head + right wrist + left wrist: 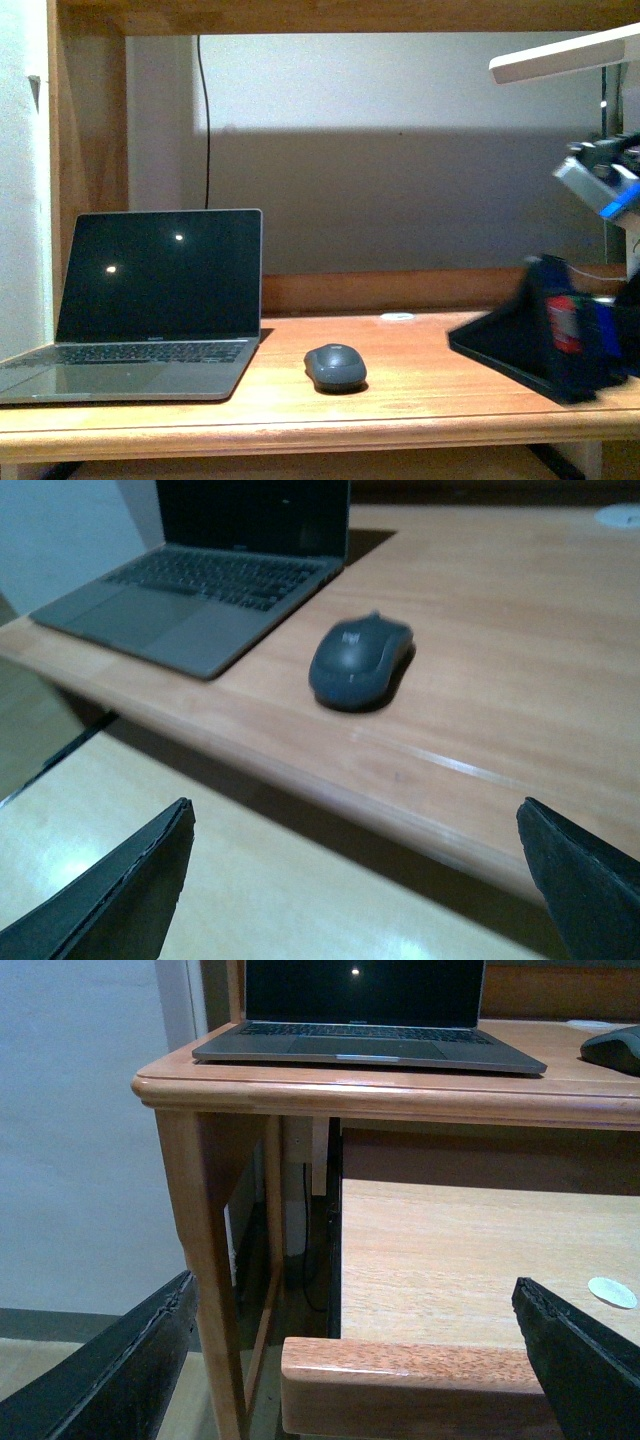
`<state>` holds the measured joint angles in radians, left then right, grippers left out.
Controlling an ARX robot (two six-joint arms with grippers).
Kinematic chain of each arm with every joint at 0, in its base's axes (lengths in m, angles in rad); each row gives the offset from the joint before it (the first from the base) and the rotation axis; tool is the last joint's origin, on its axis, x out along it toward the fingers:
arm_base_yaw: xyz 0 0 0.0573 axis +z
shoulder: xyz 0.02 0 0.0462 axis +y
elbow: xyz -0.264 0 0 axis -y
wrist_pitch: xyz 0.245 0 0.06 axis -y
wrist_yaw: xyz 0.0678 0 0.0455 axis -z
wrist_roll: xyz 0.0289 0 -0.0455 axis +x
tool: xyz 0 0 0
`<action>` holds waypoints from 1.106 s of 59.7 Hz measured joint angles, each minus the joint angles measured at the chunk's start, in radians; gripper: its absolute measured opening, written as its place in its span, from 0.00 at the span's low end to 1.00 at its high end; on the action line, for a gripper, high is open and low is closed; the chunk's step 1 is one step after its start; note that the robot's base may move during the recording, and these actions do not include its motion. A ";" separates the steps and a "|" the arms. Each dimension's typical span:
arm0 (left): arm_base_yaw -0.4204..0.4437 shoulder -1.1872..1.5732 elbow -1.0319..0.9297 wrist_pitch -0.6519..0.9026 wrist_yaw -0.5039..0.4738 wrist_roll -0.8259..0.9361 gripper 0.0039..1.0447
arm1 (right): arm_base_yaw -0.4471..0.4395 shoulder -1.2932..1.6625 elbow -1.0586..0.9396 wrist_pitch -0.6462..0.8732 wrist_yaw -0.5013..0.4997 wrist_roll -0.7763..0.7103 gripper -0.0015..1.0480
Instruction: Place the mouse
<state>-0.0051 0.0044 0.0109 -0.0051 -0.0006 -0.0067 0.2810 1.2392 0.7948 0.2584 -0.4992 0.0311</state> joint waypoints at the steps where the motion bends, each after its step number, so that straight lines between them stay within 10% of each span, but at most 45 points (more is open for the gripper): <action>1: 0.000 0.000 0.000 0.000 0.000 0.000 0.93 | -0.008 -0.013 -0.013 0.000 -0.013 0.000 0.93; 40: 0.000 0.000 0.000 0.000 0.000 0.000 0.93 | -0.401 -0.351 -0.374 -0.143 -0.466 -0.050 0.93; 66: 0.000 0.000 0.000 0.000 0.000 0.000 0.93 | -0.531 -0.463 -0.385 -0.784 -0.724 -0.540 0.93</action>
<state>-0.0051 0.0044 0.0109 -0.0051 -0.0006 -0.0067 -0.2504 0.7757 0.4103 -0.5255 -1.2228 -0.5087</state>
